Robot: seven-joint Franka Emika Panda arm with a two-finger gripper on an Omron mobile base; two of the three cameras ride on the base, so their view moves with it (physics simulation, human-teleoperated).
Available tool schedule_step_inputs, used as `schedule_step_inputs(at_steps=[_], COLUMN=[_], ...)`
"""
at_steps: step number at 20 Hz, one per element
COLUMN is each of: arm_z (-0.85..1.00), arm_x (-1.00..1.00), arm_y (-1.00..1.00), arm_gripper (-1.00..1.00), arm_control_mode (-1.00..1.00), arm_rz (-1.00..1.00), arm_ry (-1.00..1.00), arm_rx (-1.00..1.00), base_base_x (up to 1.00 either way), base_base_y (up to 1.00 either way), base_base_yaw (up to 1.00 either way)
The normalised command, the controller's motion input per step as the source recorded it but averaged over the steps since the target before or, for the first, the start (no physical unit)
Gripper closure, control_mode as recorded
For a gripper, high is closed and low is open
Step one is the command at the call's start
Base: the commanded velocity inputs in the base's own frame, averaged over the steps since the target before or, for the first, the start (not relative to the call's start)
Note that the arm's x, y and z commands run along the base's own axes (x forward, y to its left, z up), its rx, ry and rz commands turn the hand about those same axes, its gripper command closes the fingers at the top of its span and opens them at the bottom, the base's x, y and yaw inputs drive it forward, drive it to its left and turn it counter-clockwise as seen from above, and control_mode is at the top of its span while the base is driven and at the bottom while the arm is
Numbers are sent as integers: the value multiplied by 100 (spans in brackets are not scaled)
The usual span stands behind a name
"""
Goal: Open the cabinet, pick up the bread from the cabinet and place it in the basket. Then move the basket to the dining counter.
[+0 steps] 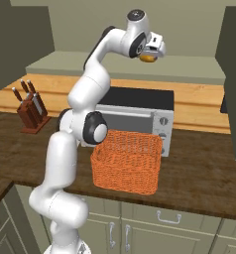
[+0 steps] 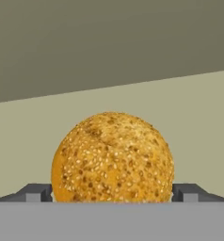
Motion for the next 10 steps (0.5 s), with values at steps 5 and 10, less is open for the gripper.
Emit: schedule_step_inputs(at_steps=[5, 10], arm_z=[-45, -19], arm_x=[6, 0], arm_y=[0, 0], arm_gripper=[100, 100], arm_control_mode=[-100, -100], arm_rz=[0, 0], arm_ry=[-4, -14], arm_rx=[11, 2], base_base_x=[0, 0], base_base_y=[0, 0], base_base_yaw=[0, 0])
